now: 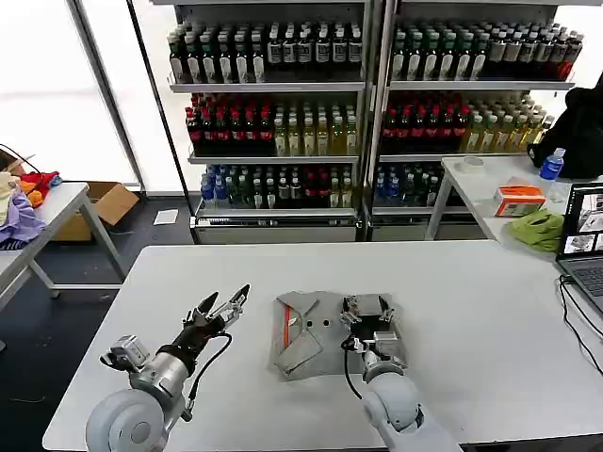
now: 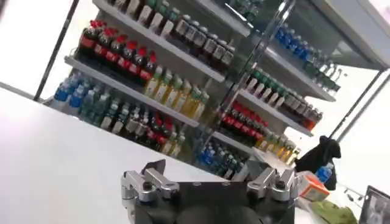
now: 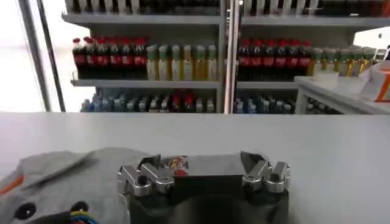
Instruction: Fold and organize the clothes.
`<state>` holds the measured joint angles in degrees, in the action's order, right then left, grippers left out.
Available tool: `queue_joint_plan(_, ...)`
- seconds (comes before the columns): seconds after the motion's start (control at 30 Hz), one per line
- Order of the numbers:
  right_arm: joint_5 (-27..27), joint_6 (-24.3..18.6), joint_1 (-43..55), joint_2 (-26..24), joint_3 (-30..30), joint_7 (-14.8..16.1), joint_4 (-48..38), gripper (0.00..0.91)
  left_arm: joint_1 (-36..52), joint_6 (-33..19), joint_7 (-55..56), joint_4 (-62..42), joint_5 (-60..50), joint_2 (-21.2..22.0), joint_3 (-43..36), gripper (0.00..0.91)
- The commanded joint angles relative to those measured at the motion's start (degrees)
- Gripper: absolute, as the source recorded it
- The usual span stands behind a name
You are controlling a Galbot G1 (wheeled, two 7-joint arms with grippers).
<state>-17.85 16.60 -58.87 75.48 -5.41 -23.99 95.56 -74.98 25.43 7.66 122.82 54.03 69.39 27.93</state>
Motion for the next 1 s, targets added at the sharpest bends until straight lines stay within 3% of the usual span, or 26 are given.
queue_joint_plan(0.03,2.28,10.53,2.29,0.58,1.56,-1.56,-1.68,0.907,0.06,0.07,-0.08,0.01,-0.04,0.34,-0.12,0.907)
queue_joint_plan(0.17,1.5,11.77,2.33,-0.88,1.3,0.36,0.56,0.907,0.01,0.06,-0.11,0.16,0.01,0.28,0.08,0.907)
queue_joint_plan(0.4,-2.87,3.84,-1.16,-3.98,-2.61,3.74,10.53,0.907,-0.3,-0.02,-0.08,0.76,0.01,0.15,1.1,0.907)
queue_joint_plan(0.43,-3.77,1.18,-2.95,-4.97,-3.87,4.9,13.31,0.907,-0.46,-0.07,-0.08,0.85,-0.12,0.13,1.21,0.907)
queue_joint_plan(0.6,-3.7,-3.48,-8.39,-8.31,-7.42,10.01,20.74,0.907,-2.12,-0.55,-0.93,1.59,-6.13,1.04,1.71,0.907)
queue_joint_plan(0.73,-4.71,-9.91,-14.34,-11.38,-13.13,15.34,23.18,0.907,-5.39,-3.76,-3.31,2.48,-15.55,1.69,2.12,0.907)
queue_joint_plan(0.87,-6.27,-13.04,-20.27,-12.18,-18.98,20.37,24.81,0.907,-9.28,-8.06,-4.3,2.36,-26.14,1.57,2.65,0.907)
queue_joint_plan(1.0,-7.36,-20.71,-27.32,-12.35,-25.23,25.03,24.44,0.907,-14.11,-17.77,-4.8,1.64,-39.13,1.85,3.37,0.907)
